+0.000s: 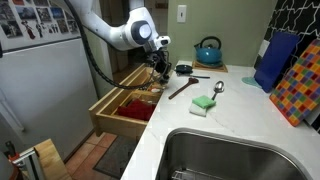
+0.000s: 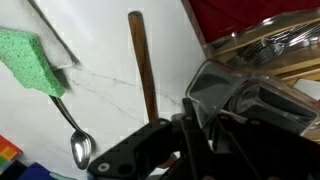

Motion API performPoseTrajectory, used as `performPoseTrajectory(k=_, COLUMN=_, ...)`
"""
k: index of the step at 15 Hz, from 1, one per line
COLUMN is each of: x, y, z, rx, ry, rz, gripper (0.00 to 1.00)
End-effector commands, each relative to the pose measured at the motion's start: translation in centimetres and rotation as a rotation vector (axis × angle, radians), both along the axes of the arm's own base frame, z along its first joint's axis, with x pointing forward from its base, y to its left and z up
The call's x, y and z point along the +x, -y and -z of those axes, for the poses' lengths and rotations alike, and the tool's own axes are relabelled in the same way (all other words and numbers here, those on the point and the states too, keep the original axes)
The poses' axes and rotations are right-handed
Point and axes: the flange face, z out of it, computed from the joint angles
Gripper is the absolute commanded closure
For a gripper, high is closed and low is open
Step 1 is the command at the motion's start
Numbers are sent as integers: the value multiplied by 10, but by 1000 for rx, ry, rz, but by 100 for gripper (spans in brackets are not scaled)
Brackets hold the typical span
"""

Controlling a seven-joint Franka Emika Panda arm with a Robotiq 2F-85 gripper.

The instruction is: Pour the contents of the clear case into the drawer

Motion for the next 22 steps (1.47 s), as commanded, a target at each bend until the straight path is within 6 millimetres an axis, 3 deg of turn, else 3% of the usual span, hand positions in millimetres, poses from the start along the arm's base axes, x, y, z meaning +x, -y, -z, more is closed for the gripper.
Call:
performPoseTrajectory(k=1, x=0, y=0, z=0, rx=2, ry=-1, rz=0, gripper=88)
performPoseTrajectory(k=3, x=1, y=1, z=0, rx=2, ry=-2, rz=1, gripper=88)
performPoseTrajectory(k=4, x=-2, y=3, z=2, rx=-100, ry=16, rz=-30, gripper=94)
performPoseTrajectory(k=6, x=-10, y=-8, z=-6, rx=-218, ry=8, rz=-104, gripper=94)
performPoseTrajectory(k=14, x=-28, y=-86, z=-20, rx=-633, ry=63, rz=-397, gripper=93)
performPoseTrajectory(k=22, x=-33, y=-148, z=-5, rx=-1073, ry=105, rz=-584, gripper=93)
